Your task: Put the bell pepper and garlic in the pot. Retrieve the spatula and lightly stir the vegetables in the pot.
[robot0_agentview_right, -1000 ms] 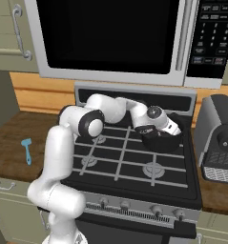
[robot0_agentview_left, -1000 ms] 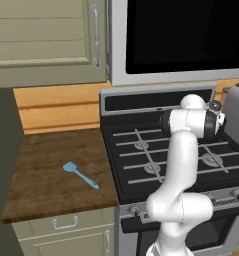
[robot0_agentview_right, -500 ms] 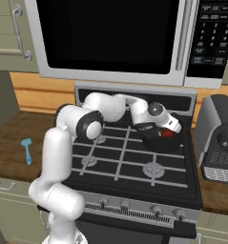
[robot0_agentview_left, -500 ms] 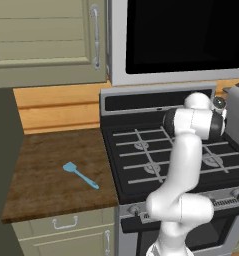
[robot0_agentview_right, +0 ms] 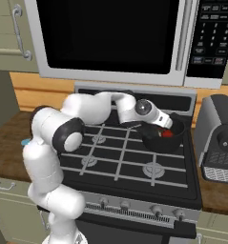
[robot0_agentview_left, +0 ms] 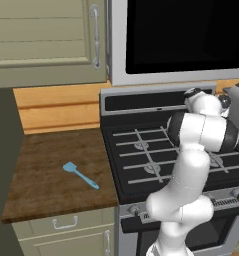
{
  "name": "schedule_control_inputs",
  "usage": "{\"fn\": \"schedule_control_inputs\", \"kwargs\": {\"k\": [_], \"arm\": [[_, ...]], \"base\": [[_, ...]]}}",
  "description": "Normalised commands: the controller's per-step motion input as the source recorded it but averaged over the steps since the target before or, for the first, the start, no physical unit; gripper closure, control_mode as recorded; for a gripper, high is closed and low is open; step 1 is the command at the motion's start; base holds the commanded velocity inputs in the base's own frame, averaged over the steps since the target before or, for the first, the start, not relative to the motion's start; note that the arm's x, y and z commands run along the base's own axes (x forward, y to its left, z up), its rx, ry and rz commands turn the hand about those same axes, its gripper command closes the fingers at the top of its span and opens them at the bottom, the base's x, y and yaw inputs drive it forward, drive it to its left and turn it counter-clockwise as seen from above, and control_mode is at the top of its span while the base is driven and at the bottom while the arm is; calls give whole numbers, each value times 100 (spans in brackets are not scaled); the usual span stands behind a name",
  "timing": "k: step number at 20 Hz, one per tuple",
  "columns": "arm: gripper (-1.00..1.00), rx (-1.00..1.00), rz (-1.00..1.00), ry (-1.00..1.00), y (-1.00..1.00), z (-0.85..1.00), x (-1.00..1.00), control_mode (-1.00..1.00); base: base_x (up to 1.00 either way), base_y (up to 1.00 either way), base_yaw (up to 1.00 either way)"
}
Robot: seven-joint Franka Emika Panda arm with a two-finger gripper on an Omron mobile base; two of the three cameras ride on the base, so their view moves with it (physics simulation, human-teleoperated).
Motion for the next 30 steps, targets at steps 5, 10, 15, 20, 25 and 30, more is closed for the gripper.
{"fn": "schedule_control_inputs", "kwargs": {"k": [5, 10, 15, 20, 25, 30], "arm": [[-100, 0, 0, -6, 50, 84, -92, -100], [-100, 0, 0, 0, 63, 97, -83, -100], [-100, 0, 0, 9, 69, 100, -75, -100], [-100, 0, 0, 18, 70, 78, -66, -100], [-100, 0, 0, 32, 73, 20, -35, -100], [-100, 4, 5, 39, 71, -9, -17, -100]], "base": [[0, 0, 0], [0, 0, 0], [0, 0, 0], [0, 0, 0], [0, 0, 0], [0, 0, 0]]}}
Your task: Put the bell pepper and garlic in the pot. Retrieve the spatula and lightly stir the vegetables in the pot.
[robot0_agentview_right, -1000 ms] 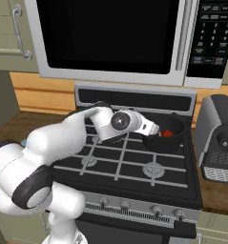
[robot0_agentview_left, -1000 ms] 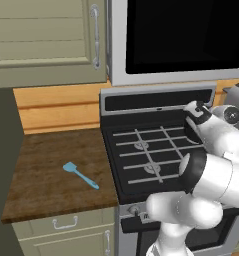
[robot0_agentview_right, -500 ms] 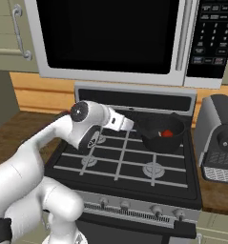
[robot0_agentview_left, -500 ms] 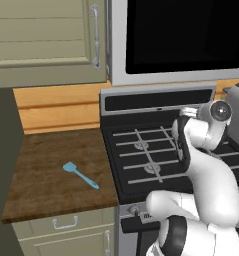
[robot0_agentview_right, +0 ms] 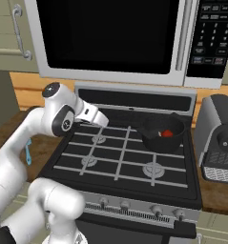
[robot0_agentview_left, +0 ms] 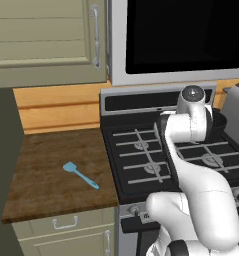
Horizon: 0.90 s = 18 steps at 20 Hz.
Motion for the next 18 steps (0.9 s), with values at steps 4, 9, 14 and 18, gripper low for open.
{"fn": "schedule_control_inputs", "kwargs": {"k": [4, 9, 14, 18], "arm": [[-100, 0, 13, 34, 76, -26, -18, -100], [-100, 0, 15, 22, 88, -27, -30, -100], [-100, -6, 17, 12, 97, -34, -31, -100], [-100, -3, 22, 11, 86, -33, -26, -100]], "base": [[0, 0, 0], [0, 0, 0], [0, 0, 0], [0, 0, 0]]}}
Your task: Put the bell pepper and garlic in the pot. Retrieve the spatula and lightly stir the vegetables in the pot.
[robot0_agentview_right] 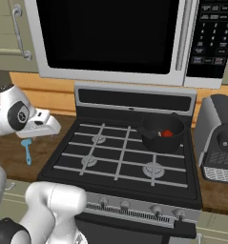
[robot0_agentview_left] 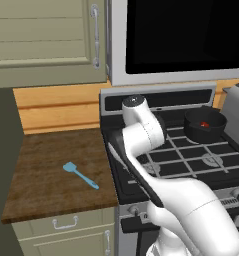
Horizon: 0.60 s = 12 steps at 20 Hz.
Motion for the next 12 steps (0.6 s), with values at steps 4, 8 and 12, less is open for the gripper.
{"fn": "schedule_control_inputs", "kwargs": {"k": [4, 8, 12], "arm": [[-100, 0, 49, 15, 52, -35, -1, -100], [-100, 0, 70, 17, 38, -32, 23, -100], [-100, 0, 73, 15, 29, -23, 35, -100]], "base": [[0, 0, 0], [0, 0, 0], [0, 0, 0]]}}
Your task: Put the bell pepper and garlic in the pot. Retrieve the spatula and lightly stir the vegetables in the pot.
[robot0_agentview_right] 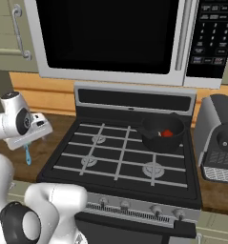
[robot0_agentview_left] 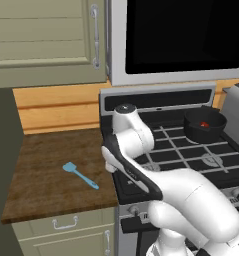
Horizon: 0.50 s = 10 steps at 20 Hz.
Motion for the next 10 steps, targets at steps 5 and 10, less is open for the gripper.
{"fn": "schedule_control_inputs", "kwargs": {"k": [5, 10], "arm": [[-100, -3, 78, 8, 26, -12, 21, -100], [-100, -10, 81, 1, 11, -3, 1, -100]], "base": [[0, 0, 0], [0, 0, 0]]}}
